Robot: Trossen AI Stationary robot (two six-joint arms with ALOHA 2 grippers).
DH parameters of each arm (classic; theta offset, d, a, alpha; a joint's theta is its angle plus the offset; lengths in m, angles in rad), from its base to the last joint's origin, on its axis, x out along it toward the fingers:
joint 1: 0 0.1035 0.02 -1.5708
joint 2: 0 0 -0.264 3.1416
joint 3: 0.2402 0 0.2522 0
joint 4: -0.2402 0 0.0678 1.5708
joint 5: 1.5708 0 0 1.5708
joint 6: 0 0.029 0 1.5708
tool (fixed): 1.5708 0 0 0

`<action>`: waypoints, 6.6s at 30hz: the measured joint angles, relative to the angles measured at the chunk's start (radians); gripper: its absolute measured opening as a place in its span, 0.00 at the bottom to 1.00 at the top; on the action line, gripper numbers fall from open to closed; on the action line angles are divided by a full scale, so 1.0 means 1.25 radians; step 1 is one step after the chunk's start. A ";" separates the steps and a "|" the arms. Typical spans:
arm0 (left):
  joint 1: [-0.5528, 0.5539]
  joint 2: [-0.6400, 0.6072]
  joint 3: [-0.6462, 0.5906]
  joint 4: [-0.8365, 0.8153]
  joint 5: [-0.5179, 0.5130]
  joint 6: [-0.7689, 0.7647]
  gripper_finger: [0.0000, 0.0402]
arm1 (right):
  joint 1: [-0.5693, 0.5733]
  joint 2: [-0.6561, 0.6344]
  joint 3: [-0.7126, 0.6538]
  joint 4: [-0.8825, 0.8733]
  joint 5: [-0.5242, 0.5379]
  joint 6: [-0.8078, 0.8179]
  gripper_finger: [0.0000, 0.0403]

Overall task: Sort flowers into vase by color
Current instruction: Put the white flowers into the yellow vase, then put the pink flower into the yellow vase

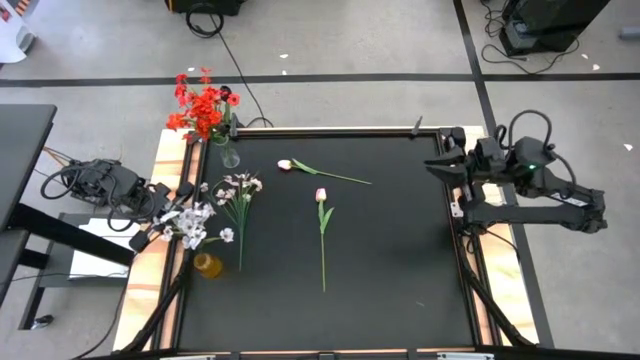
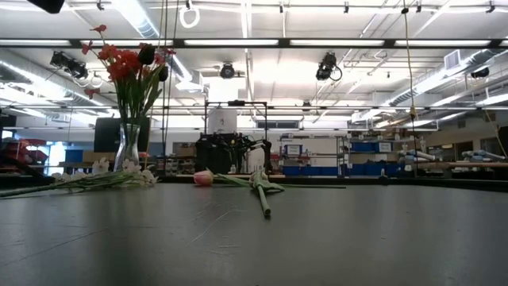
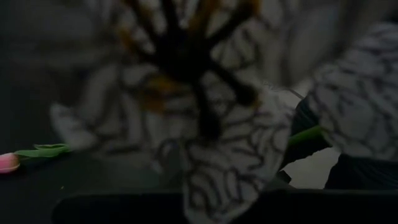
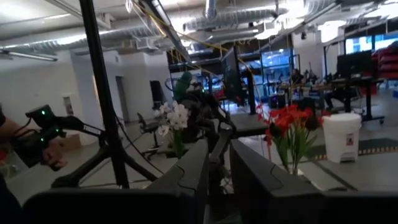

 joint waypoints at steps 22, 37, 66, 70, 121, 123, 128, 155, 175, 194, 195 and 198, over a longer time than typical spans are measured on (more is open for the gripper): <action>0.000 -0.010 -0.008 -0.033 0.025 0.023 0.02 | 0.000 0.000 -0.015 -0.001 -0.001 0.058 0.19; 0.000 -0.122 -0.108 0.033 -0.009 0.009 0.02 | 0.000 0.000 -0.015 0.000 -0.001 0.057 0.19; 0.000 -0.121 -0.085 0.016 0.000 -0.156 0.33 | 0.000 0.000 -0.015 0.000 -0.001 0.057 0.19; 0.000 -0.121 -0.084 -0.050 0.006 -0.222 0.48 | 0.000 0.000 -0.015 0.000 -0.001 0.057 0.19; 0.067 0.334 0.149 0.530 -0.604 -0.085 0.71 | 0.000 0.000 -0.015 0.000 -0.001 0.057 0.19; 0.088 0.363 0.149 0.528 -0.592 -0.124 0.71 | 0.000 0.000 -0.015 0.001 -0.001 0.057 0.19; 0.115 0.452 0.149 0.558 -0.586 -0.181 0.71 | 0.000 0.006 -0.014 0.076 0.029 0.059 0.19; 0.306 0.699 0.149 0.731 -0.435 -0.280 0.71 | 0.001 0.202 -0.014 0.098 0.224 0.357 0.18; 0.327 0.648 0.149 0.522 -0.422 -0.209 0.71 | 0.019 0.682 0.040 0.139 0.167 0.379 0.18; 0.313 0.647 0.149 0.358 -0.409 -0.233 0.71 | -0.025 1.100 0.366 -0.177 0.287 0.094 0.18; 0.313 0.647 0.149 0.352 -0.408 -0.245 0.71 | -0.033 1.118 0.375 -0.179 0.286 0.093 0.18; 0.313 0.647 0.149 0.333 -0.409 -0.279 0.71 | -0.061 1.161 0.407 -0.183 0.270 0.091 0.18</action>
